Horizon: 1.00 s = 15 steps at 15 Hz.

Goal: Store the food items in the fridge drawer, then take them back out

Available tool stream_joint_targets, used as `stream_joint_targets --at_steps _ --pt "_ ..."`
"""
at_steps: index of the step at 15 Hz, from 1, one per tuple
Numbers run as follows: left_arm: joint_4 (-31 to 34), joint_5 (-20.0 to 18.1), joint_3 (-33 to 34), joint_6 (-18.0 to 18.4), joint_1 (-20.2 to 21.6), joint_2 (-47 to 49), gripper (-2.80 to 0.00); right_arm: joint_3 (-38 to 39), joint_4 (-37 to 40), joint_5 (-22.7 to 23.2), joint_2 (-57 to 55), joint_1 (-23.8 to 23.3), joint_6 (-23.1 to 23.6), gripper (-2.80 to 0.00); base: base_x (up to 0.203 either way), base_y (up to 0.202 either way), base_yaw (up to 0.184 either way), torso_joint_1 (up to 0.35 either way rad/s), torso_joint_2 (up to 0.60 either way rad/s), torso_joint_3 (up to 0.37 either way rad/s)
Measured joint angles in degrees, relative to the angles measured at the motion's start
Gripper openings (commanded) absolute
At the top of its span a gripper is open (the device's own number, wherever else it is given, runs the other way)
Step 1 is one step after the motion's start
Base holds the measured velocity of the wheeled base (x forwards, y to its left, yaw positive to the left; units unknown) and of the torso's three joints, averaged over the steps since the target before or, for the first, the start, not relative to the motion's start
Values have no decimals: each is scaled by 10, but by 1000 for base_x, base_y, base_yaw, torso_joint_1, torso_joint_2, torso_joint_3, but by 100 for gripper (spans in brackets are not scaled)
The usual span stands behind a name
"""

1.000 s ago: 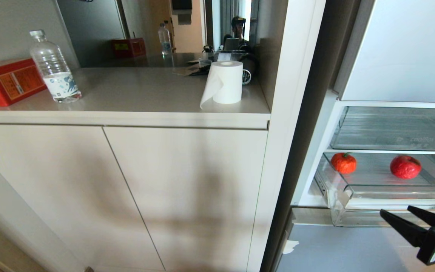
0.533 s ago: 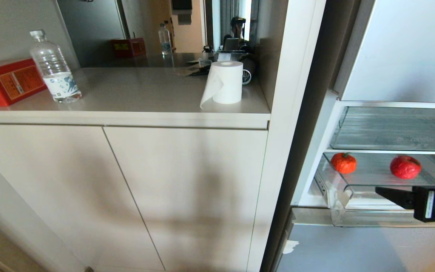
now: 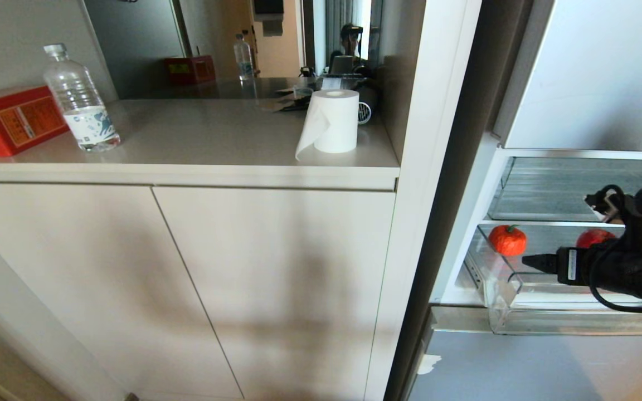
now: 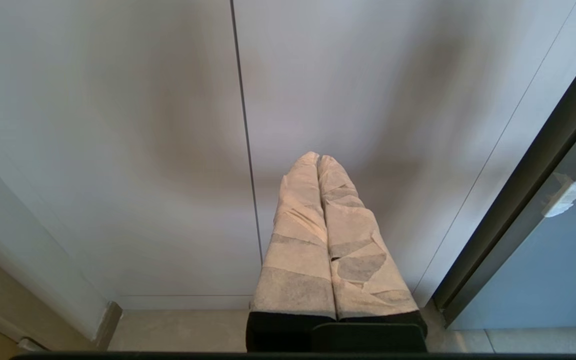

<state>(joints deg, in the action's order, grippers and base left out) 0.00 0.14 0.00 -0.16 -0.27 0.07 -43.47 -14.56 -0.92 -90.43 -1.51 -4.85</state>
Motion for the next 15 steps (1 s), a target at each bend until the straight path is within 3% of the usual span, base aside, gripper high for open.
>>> stream_joint_targets --at_steps 4,10,15 --pt "0 0 0 0 0 0 -280 -13 57 -48 -18 -6 2 0 0 0 0 0 0 0" --pt "0 0 0 0 0 0 -280 -11 251 -49 96 -23 6 0 0 0 0 0 0 0" --pt "0 0 0 0 0 0 -280 39 255 -49 152 -25 15 0 0 0 0 0 0 0"
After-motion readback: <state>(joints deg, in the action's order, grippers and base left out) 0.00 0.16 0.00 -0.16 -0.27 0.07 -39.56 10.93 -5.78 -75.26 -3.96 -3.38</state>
